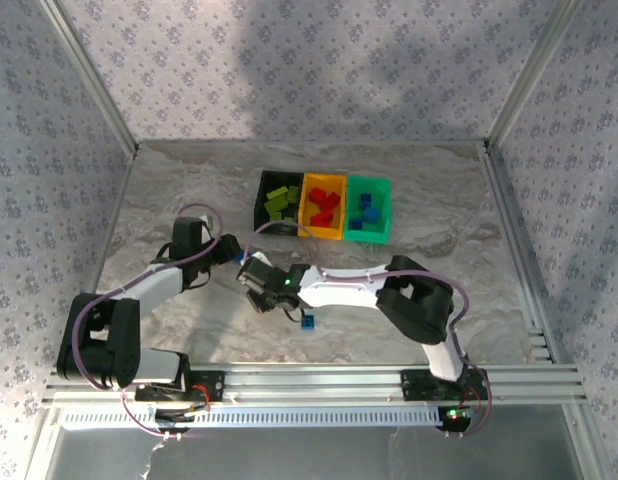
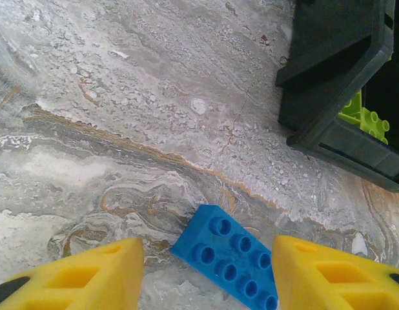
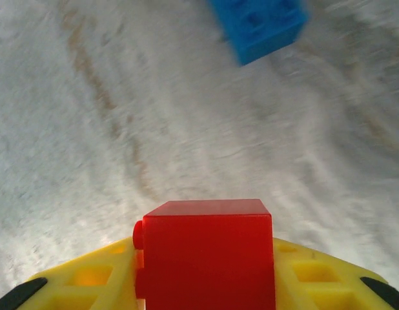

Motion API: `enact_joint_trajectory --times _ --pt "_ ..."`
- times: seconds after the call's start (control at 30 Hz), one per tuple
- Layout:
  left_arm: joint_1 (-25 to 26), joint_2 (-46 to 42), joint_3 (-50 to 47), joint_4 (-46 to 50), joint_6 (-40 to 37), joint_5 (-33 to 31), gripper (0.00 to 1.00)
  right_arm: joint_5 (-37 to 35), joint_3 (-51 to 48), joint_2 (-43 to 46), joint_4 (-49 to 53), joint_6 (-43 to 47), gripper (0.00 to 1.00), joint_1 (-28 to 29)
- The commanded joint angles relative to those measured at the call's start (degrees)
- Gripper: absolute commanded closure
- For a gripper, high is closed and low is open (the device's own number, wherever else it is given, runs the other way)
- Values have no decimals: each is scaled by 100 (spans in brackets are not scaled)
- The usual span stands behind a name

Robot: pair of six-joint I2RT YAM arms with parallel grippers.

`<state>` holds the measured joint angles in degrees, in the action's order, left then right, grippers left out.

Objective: Sort the legos into containers by color
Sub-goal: Pick up the lego from the bottom-center of the table, then place the lego in the container.

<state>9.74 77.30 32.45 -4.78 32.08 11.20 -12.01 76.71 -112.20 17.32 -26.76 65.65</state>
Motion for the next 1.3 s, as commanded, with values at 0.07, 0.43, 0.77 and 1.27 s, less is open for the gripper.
enact_joint_trajectory --times 0.07,0.43,0.77,1.27 --pt "-33 -59 -11 -131 34 89 46 -421 -155 533 -5 173 57 -526" --pt "-33 -46 -38 -205 39 164 46 -46 571 506 376 611 57 -2126" --pt "-33 -66 -37 -178 31 102 46 218 1624 -297 716 814 55 -2799" --pt "-34 -162 -46 -147 6 58 46 390 1893 -776 667 885 35 -3040"
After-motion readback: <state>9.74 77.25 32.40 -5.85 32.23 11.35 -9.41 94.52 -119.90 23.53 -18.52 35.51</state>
